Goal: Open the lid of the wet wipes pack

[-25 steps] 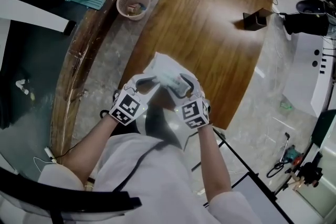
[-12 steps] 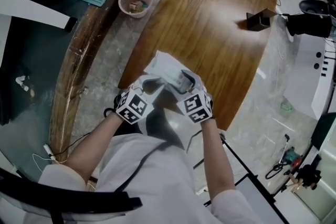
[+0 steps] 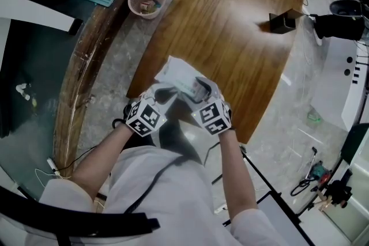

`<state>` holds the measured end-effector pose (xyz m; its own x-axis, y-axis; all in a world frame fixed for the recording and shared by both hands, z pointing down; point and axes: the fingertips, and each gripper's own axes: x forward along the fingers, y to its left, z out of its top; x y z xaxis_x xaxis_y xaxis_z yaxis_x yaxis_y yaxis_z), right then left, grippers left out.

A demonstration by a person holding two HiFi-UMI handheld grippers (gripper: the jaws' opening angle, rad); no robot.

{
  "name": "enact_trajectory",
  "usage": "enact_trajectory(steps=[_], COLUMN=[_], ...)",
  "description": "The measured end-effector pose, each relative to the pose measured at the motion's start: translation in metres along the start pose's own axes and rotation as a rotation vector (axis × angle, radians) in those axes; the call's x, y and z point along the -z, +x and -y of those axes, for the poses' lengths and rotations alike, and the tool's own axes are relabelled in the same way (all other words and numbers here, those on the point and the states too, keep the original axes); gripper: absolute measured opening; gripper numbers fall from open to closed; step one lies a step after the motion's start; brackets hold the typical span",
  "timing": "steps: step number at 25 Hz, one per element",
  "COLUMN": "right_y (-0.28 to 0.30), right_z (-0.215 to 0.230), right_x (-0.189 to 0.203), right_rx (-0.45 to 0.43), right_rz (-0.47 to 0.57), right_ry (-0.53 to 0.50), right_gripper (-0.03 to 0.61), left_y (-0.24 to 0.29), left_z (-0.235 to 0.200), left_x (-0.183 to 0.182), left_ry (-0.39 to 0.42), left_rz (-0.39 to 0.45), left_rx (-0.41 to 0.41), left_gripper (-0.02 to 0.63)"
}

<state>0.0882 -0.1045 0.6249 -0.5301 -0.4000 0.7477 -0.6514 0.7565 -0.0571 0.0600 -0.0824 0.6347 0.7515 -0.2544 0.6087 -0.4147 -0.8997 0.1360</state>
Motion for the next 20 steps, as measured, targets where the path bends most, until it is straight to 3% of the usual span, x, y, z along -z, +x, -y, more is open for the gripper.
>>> enact_trajectory(steps=[14, 20], right_y=[0.0004, -0.0002], right_z=[0.005, 0.0075], right_x=[-0.0003, 0.0016], right_rx=[-0.13, -0.193], right_rz=[-0.004, -0.017], right_ry=[0.119, 0.167], right_gripper=[0.281, 0.282], left_y=[0.0055, 0.0081], left_z=[-0.005, -0.0066], left_x=[0.0032, 0.0009], left_ry=[-0.009, -0.05], left_rz=[-0.007, 0.003], left_rx=[0.008, 0.008], left_gripper=[0.011, 0.011])
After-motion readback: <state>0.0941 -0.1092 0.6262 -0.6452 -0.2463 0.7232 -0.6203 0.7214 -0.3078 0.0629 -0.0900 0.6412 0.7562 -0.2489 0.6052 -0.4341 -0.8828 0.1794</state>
